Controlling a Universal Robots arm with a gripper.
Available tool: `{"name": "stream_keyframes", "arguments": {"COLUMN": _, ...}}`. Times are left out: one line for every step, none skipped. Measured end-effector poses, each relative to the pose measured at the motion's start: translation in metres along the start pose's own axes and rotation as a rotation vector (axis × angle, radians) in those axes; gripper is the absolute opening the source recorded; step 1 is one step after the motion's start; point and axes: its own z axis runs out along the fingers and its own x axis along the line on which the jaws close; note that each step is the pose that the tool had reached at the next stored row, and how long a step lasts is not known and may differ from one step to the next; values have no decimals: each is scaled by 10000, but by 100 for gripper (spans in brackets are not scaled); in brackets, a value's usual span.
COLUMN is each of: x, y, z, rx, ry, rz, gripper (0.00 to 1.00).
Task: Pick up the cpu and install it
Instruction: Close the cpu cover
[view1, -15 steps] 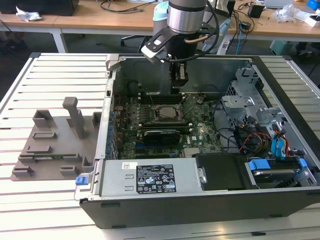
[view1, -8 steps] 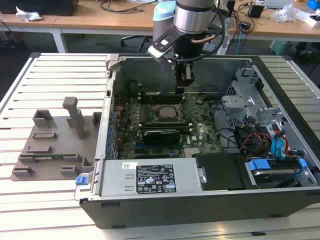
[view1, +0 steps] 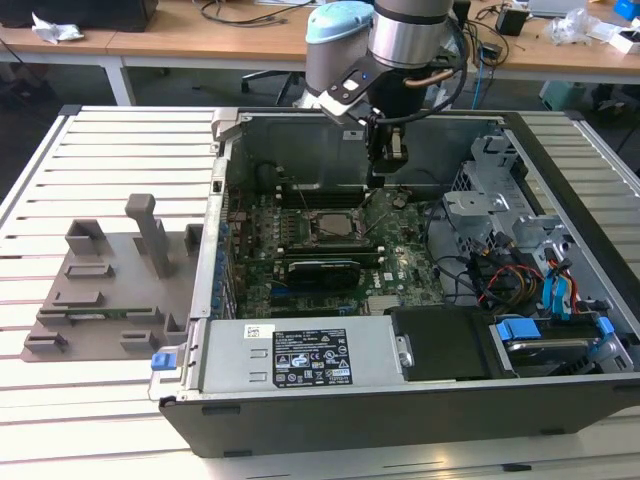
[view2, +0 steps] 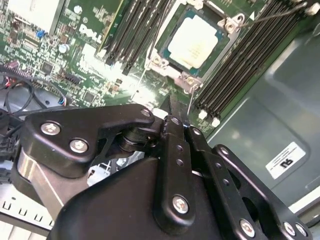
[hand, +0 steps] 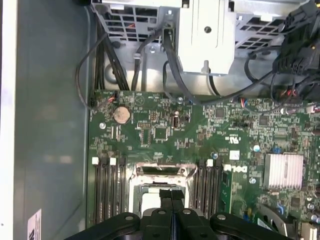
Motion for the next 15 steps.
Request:
{"name": "stream_keyframes", "arguments": {"x": -1, "y": 21, "z": 0, "rx": 1, "ry": 0, "rz": -1, "gripper": 11}}
{"name": "stream_keyframes", "arguments": {"x": -1, "y": 37, "z": -1, "rx": 2, "ry": 0, "rz": 0, "gripper": 11}}
{"name": "stream_keyframes", "arguments": {"x": -2, "y": 53, "z": -1, "rx": 4, "ry": 0, "rz": 0, "gripper": 11}}
{"name": "stream_keyframes", "arguments": {"x": -3, "y": 82, "z": -1, "rx": 8, "ry": 1, "rz": 0, "gripper": 11}}
{"name": "stream_keyframes", "arguments": {"x": -3, "y": 118, "z": 0, "rx": 15, "ry": 1, "rz": -2, "gripper": 11}}
{"name": "stream_keyframes", "arguments": {"x": -3, "y": 149, "z": 3, "rx": 25, "ry": 0, "rz": -1, "gripper": 11}}
{"name": "stream_keyframes", "arguments": {"x": -3, "y": 160, "z": 9, "rx": 29, "ry": 0, "rz": -1, "gripper": 11}}
{"name": "stream_keyframes", "arguments": {"x": -3, "y": 173, "z": 19, "rx": 34, "ry": 1, "rz": -2, "gripper": 11}}
{"name": "stream_keyframes", "arguments": {"x": -3, "y": 195, "z": 30, "rx": 40, "ry": 0, "rz": -3, "gripper": 11}}
{"name": "stream_keyframes", "arguments": {"x": 0, "y": 235, "z": 50, "rx": 52, "ry": 2, "rz": -2, "gripper": 11}}
{"name": "stream_keyframes", "arguments": {"x": 2, "y": 255, "z": 61, "rx": 57, "ry": 1, "rz": -3, "gripper": 11}}
{"name": "stream_keyframes", "arguments": {"x": 5, "y": 278, "z": 72, "rx": 63, "ry": 0, "rz": -5, "gripper": 11}}
{"name": "stream_keyframes", "arguments": {"x": 12, "y": 325, "z": 107, "rx": 80, "ry": -2, "rz": -8, "gripper": 11}}
{"name": "stream_keyframes", "arguments": {"x": 18, "y": 358, "z": 139, "rx": 92, "ry": -3, "rz": -11, "gripper": 11}}
{"name": "stream_keyframes", "arguments": {"x": 22, "y": 381, "z": 168, "rx": 102, "ry": -4, "rz": -14, "gripper": 11}}
